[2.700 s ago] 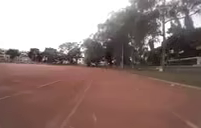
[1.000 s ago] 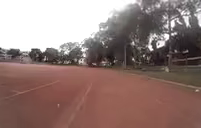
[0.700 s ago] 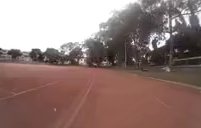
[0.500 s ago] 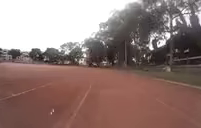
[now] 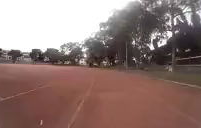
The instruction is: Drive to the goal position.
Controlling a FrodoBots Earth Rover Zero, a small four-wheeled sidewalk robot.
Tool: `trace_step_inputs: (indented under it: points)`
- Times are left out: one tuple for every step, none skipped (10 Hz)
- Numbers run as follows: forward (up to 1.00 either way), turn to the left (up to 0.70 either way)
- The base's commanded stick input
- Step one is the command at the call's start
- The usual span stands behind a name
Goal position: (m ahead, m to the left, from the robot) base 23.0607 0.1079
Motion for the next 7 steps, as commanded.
trace_step_inputs:
  points:
    - [0.5,0.0]
    - [0.5,0.0]
    - [0.5,0.0]
    - [0.5,0.0]
    - [0.5,0.0]
    - [0.5,0.0]
    - [0.5,0.0]
